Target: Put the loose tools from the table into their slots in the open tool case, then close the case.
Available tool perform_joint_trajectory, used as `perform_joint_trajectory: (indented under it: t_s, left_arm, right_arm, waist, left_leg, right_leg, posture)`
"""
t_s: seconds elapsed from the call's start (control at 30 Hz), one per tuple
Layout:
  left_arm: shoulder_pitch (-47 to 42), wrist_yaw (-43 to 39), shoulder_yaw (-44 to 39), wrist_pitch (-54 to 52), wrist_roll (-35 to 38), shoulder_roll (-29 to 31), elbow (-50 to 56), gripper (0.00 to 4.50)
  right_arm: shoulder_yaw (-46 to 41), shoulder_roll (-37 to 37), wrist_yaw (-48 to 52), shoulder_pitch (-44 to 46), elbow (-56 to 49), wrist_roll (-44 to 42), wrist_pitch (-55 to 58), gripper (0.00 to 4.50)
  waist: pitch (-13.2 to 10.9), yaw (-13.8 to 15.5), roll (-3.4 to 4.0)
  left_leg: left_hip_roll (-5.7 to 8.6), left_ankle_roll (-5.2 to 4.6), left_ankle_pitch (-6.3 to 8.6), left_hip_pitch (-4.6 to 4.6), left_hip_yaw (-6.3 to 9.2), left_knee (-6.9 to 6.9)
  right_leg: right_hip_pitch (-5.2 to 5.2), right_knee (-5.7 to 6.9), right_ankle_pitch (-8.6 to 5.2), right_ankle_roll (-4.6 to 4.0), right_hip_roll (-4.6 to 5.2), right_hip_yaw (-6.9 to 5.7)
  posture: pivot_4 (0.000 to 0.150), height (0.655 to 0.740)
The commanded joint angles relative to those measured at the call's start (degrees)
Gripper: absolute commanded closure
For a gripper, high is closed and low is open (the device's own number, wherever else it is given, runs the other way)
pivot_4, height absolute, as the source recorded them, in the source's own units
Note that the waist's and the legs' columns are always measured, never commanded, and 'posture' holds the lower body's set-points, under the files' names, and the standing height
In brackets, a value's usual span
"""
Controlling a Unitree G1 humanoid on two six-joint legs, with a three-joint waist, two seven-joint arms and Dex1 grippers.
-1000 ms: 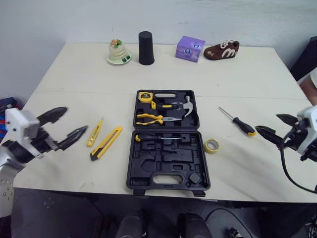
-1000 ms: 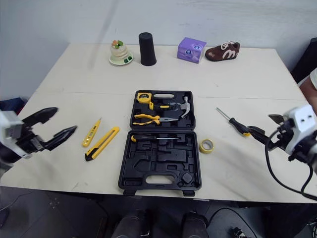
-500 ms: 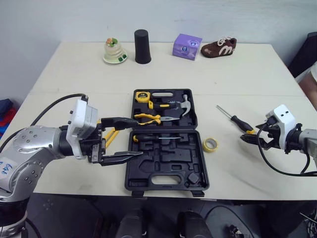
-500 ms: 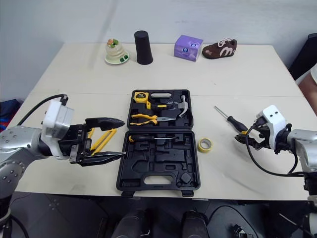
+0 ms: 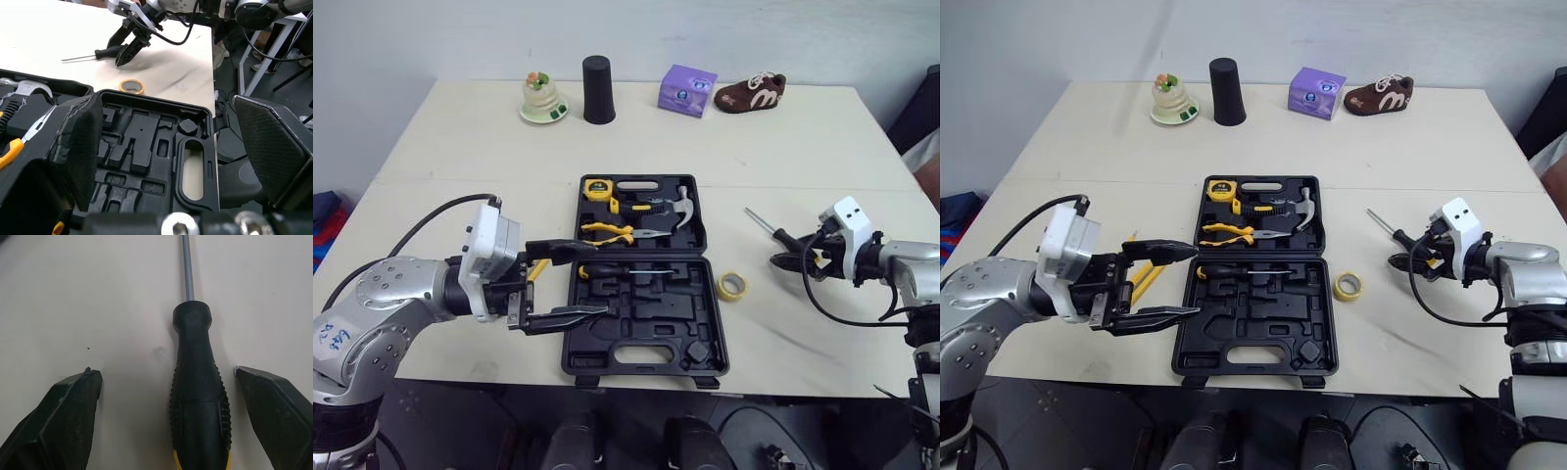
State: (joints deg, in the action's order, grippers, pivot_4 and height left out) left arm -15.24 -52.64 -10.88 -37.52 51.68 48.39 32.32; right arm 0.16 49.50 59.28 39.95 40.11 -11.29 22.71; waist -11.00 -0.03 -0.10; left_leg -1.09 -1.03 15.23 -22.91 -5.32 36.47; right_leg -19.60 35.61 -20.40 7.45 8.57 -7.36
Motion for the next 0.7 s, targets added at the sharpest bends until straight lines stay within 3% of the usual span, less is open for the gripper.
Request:
perform_joint_trajectory:
  t_s: [0.03,0.17,0.2,0.43,0.7]
  left_arm:
    - [0.5,-0.5,-2.2,-0.2,1.6,1.2,1.9,0.00]
    - [0.9,-1.1,-2.3,0.1,1.0,1.3,1.6,0.00]
    - [0.7,-1.5,-1.8,1.0,-0.2,1.1,1.0,0.00]
    - [2.3,-6.7,-2.9,6.8,-5.5,1.7,-3.5,0.00]
    - [9.6,-9.1,-8.2,16.0,-13.2,2.4,-8.1,0.00]
  right_arm:
    - [-1.4,0.9,-0.2,-0.6,1.8,0.9,-0.6,1.18]
    - [-1.7,1.6,0.1,-2.0,2.8,2.2,-4.0,3.38]
    - [-2.3,1.4,0.4,-2.2,3.0,1.9,-6.7,3.49]
    - [-3.4,2.3,9.9,2.7,-3.1,-1.0,-16.9,3.47]
    - [4.2,0.5,20.0,2.1,-34.9,-7.0,-1.7,3.47]
  waist:
    - [0.0,0.0,0.00]
    - [0.0,0.0,0.00]
    - [0.0,0.0,0.00]
    - [-0.1,-0.4,0.18]
    - [-0.3,-1.3,0.28]
  left_leg:
    - [0.00,0.00,0.00,-0.01,0.02,0.01]
    - [0.00,0.00,0.00,-0.01,0.02,0.01]
    - [0.00,0.00,0.00,-0.01,0.02,0.01]
    - [0.01,0.00,0.00,-0.04,-0.07,0.03]
    - [-0.12,0.06,0.00,-0.19,-0.06,0.01]
  right_leg:
    - [0.00,0.00,0.00,0.00,0.00,-0.02]
    - [0.00,0.00,0.00,0.00,0.00,-0.02]
    - [0.01,0.00,0.00,0.00,0.00,-0.03]
    - [-0.10,0.05,0.00,0.00,-0.01,0.04]
    - [-0.33,0.19,-0.01,-0.01,-0.08,0.03]
  posture:
    - [0.150,0.7340]
    - [0.150,0.7340]
    - [0.150,0.7340]
    - [0.150,0.7340]
    - [0.150,0.7340]
